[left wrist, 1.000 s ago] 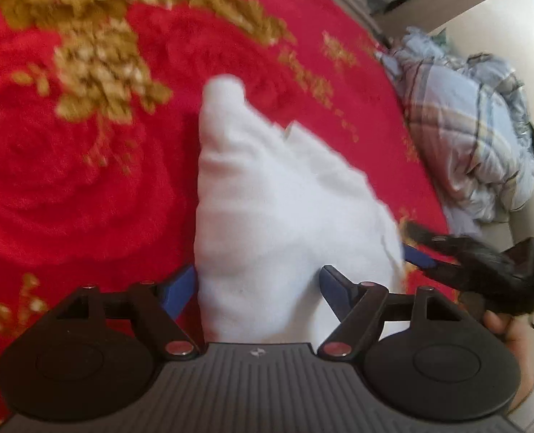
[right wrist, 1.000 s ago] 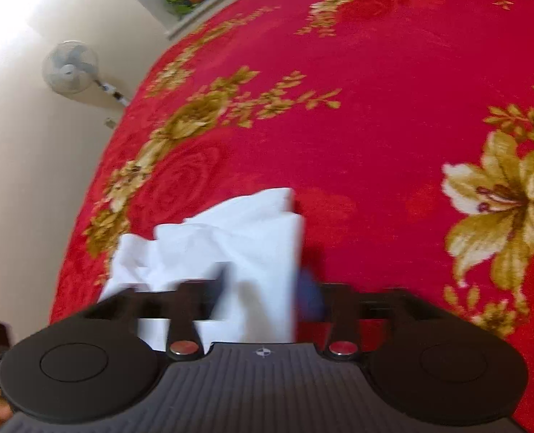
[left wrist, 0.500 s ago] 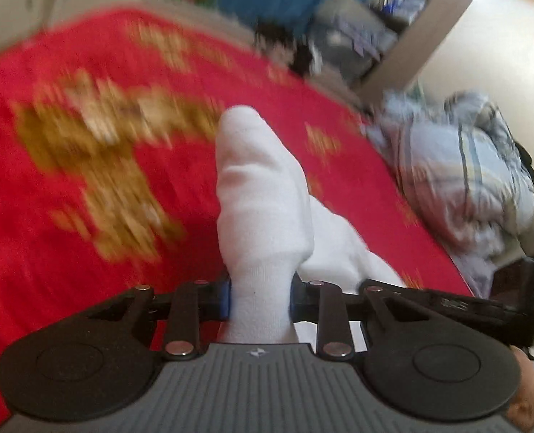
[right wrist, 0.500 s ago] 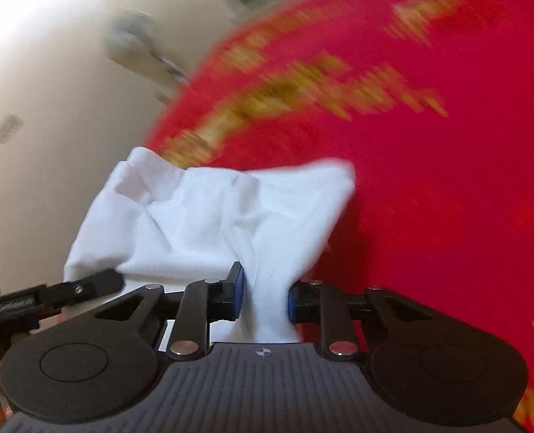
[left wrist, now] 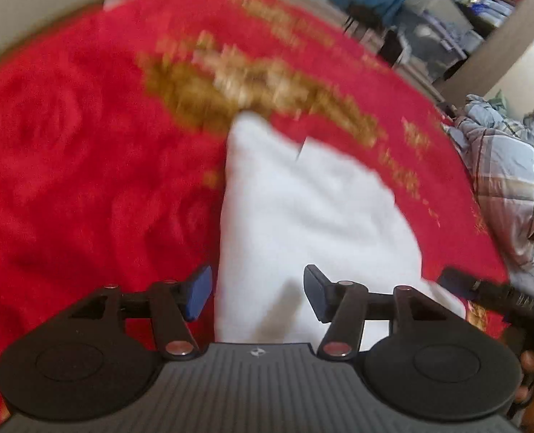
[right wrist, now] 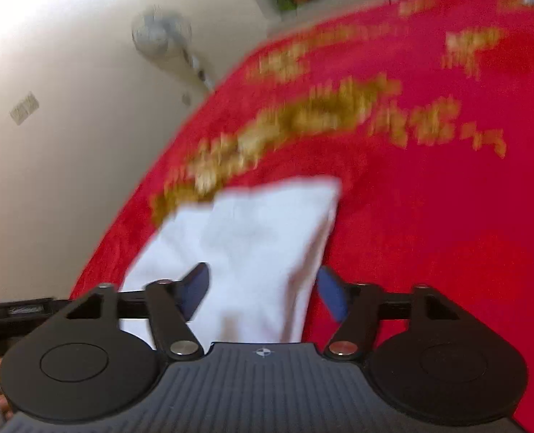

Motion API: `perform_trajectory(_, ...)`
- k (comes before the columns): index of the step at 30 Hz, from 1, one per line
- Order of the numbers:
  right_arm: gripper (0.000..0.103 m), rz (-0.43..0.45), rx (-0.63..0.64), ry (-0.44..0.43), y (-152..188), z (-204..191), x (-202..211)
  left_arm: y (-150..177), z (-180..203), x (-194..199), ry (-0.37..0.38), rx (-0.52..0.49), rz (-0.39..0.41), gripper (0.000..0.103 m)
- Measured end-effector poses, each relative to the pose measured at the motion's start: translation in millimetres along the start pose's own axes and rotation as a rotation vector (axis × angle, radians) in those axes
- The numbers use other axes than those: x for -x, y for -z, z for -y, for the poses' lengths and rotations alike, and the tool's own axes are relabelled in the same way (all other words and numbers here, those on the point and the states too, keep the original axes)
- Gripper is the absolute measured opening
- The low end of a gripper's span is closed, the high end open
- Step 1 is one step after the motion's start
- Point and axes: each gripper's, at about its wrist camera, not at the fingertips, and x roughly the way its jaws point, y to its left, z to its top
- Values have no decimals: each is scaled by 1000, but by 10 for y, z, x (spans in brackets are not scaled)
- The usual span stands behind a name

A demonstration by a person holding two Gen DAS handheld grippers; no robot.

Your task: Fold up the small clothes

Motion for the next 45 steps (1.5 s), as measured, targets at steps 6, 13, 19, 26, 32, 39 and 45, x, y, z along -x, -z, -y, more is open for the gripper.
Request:
perform_trajectory(6,17,-162,-50,-35,185,-11,-123,145,-275,-118,163,197,-79,34)
perform_trajectory(13,15,-130,-50,-40,111,58,116,292,-84,-127,13,5,-128,53)
perform_trajectory(19,23,-219,25,55,352,19,-117,442,-26,-19,-27,-115,-127,56)
perform_trajectory(26,58,-31,176,266,380,-244,552,686,450,616,-219,-374,102,74)
perform_trajectory(32,89,218,278,368,652,-801,1378,1290,889,1513,-278,-433,413,85)
perform_trajectory(39,93,279,248,413,1192,-985,1782,1936,1097,1924,-276,-316,418,89)
perform_trajectory(45,93,208,221,416,1451,-928,1567,2190,1152,1568,-335,-367,375,101)
